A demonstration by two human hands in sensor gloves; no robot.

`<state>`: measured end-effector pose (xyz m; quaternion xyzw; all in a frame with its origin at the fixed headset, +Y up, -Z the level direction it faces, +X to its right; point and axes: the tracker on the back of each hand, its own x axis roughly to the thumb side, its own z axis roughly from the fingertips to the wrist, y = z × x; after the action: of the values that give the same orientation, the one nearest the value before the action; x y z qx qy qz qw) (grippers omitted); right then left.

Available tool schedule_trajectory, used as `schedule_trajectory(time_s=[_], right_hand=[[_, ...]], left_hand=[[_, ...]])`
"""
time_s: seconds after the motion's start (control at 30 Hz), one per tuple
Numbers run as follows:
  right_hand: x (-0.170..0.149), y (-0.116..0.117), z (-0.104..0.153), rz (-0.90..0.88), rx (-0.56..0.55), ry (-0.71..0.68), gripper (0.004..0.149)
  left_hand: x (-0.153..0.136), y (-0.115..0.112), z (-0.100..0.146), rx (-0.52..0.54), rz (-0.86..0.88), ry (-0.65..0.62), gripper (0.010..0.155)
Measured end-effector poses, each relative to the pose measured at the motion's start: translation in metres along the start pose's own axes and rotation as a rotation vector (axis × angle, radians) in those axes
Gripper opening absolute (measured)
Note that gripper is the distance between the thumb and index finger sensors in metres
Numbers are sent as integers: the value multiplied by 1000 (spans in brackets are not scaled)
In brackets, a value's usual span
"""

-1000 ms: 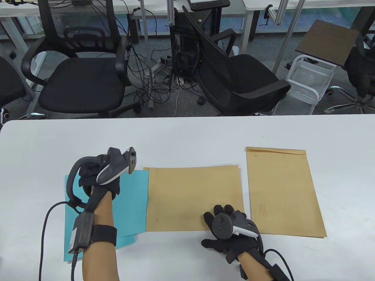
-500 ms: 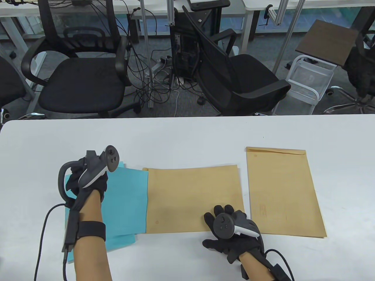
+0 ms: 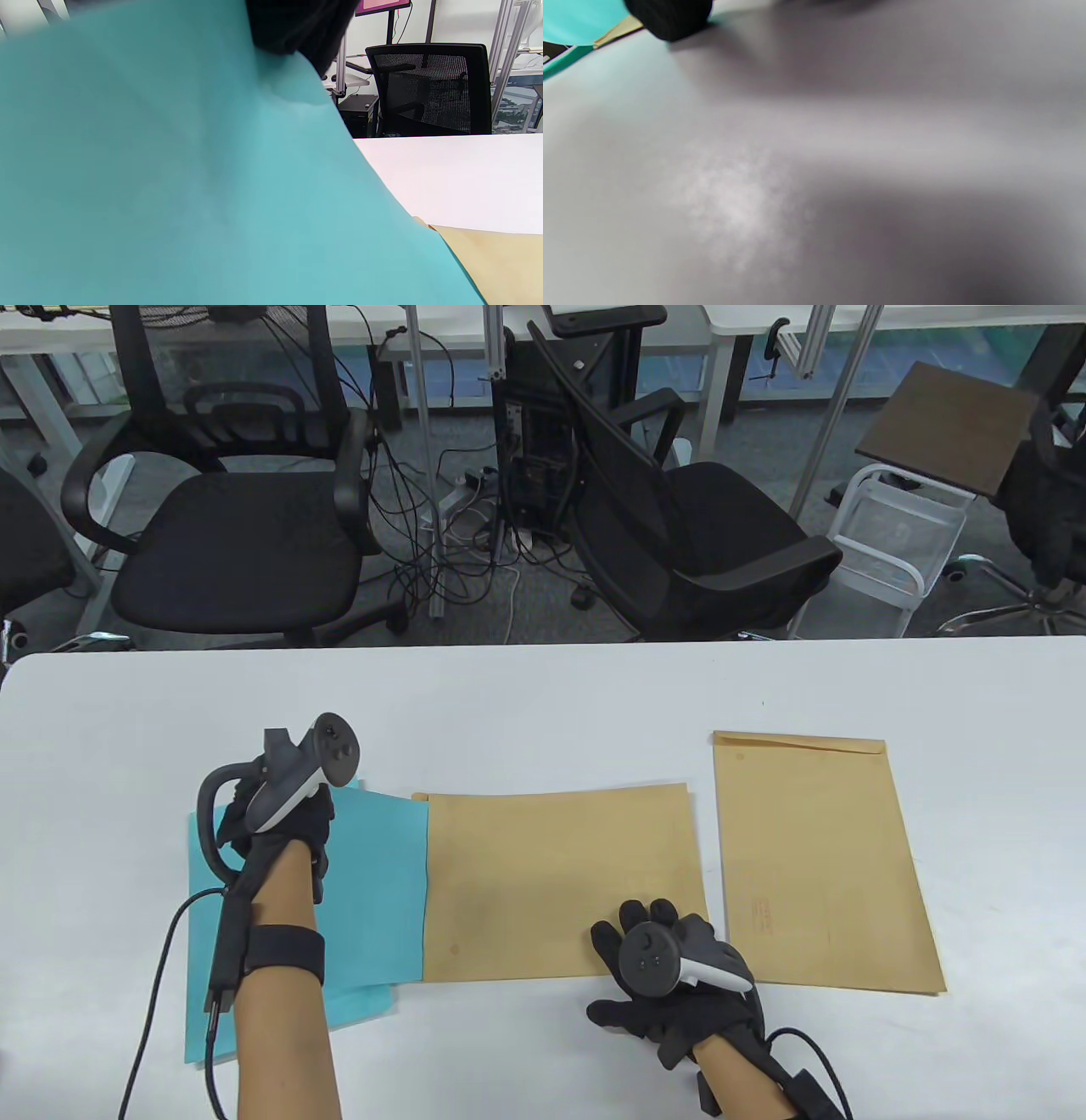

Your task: Stuff flat paper into A4 envelope

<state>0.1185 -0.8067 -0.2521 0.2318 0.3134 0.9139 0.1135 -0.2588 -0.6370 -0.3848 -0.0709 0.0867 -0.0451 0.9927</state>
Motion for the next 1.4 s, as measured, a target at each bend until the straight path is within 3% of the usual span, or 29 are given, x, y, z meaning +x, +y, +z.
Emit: schedule_trajectory(time_s=[0.93, 1.4], right_hand=[[-2, 0, -1, -33, -1, -17, 91], [-3, -1, -1, -40, -3, -27, 92]], left_hand=[[7, -23, -10, -5, 146, -57, 41], [27, -44, -15, 2, 113, -61, 41]])
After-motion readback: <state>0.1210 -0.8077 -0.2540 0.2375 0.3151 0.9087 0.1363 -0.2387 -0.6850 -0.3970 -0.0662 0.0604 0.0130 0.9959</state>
